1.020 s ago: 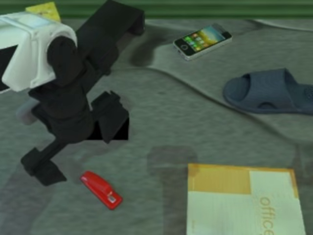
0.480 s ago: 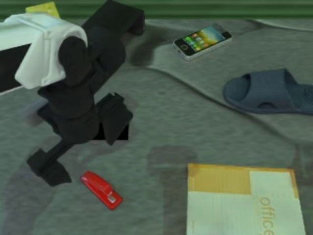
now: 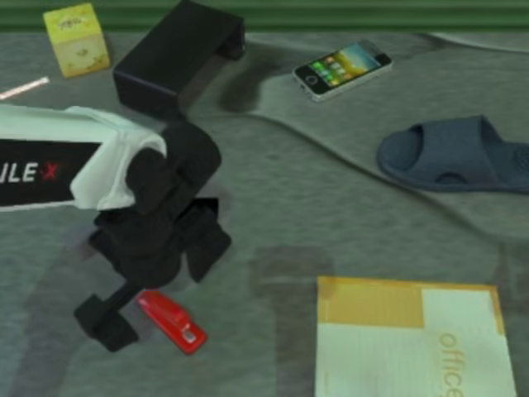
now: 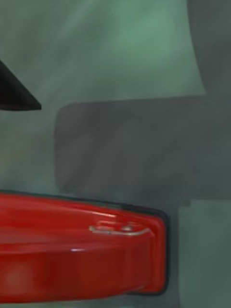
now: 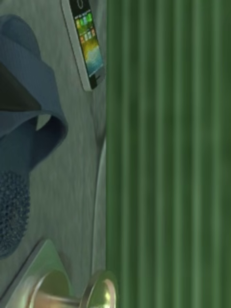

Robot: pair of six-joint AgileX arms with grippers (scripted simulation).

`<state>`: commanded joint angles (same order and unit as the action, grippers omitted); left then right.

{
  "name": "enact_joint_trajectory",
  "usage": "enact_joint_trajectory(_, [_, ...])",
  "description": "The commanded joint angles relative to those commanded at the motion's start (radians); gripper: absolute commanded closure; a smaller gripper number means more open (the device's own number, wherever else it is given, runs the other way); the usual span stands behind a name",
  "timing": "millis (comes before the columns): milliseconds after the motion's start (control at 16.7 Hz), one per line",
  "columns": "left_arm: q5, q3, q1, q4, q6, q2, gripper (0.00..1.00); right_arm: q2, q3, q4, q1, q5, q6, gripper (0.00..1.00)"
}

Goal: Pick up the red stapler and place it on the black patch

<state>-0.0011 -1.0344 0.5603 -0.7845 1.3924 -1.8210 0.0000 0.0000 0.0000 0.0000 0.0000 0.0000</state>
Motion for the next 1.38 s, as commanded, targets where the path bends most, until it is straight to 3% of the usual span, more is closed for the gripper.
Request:
enact_joint_trajectory(360, [0.000,0.030,0.000,0.043,0.001,-0.019,0.00,0.000,0.000,0.000,0.000,0.000,0.000,0.00])
enact_joint_trajectory(1140, [0.000,0.030,0.000,0.043,0.001,-0.019,0.98,0.000,0.000,0.000,0.000,0.000,0.000,0.00])
enact_joint_trajectory(1380, [0.000,0.030,0.000,0.043,0.001,-0.019,1.00,0.000,0.000,0.000,0.000,0.000,0.000,0.00])
